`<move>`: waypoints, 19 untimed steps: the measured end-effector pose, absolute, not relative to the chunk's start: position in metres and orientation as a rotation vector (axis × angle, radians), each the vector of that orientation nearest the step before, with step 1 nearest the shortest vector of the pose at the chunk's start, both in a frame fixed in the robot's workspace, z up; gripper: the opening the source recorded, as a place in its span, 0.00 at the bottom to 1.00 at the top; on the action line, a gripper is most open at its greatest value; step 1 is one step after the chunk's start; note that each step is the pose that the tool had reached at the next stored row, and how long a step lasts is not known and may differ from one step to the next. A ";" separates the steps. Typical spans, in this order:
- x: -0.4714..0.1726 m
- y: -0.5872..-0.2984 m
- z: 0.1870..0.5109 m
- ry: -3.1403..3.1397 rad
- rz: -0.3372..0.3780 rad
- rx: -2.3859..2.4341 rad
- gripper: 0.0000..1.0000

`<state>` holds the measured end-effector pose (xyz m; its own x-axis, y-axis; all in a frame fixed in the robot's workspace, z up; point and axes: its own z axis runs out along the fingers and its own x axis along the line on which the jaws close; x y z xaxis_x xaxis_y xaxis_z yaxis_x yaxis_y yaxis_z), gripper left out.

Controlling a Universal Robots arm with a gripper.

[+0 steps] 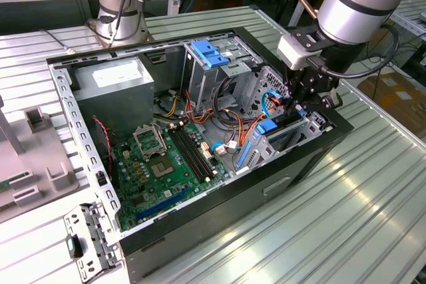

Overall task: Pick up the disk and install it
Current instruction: 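Insert the first disk wire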

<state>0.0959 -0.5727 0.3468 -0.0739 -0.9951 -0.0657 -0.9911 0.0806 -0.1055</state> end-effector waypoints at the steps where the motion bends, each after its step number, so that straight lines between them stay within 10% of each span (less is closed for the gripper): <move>1: 0.096 -0.573 0.346 2.217 -0.050 -2.052 0.17; 19: 0.096 -0.573 0.358 2.210 -0.044 -2.056 0.16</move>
<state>0.0961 -0.5731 0.3579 -0.0684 -0.9952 -0.0698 -0.9916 0.0755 -0.1046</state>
